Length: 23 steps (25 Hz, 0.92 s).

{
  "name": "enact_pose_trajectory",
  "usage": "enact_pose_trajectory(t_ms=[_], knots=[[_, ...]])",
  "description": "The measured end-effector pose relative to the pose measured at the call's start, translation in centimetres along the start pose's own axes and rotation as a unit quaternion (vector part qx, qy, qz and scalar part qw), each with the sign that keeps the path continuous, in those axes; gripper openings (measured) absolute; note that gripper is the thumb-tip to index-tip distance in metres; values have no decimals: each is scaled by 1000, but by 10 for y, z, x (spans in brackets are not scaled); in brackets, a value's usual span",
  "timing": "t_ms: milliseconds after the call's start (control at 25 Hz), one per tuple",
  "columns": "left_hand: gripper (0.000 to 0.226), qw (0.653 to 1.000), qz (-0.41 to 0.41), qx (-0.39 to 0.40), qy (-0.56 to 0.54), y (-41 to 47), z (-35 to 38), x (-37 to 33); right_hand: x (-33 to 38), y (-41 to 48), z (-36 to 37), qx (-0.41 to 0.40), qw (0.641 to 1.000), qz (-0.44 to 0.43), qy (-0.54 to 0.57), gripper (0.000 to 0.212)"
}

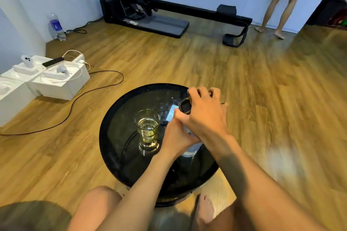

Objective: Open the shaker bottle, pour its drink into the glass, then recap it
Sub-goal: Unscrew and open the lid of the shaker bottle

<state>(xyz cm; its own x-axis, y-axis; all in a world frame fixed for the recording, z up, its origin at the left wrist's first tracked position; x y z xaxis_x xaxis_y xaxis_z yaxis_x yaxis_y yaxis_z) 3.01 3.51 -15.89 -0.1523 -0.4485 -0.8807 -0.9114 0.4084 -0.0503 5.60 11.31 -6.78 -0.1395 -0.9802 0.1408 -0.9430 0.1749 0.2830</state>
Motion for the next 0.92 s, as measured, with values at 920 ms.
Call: enact_pose_trajectory(t_ms=[920], knots=[[92,998,10,19,-51,9,4,9,-18,28,-25,165,982,-78,57,78]])
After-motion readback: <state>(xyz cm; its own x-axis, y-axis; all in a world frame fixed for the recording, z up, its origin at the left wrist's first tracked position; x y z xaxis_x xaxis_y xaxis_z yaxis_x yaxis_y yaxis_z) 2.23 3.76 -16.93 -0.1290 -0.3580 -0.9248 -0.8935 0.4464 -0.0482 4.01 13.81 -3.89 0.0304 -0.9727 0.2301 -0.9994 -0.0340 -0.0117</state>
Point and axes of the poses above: each hand's wrist, its own y-axis towards the middle knuckle, its own z-axis out of the palm, x = y × z, the point moved 2 cm from there along y, towards the middle knuckle, and after that the axes turned 10 degrees about -z, right-handed, at the moved point
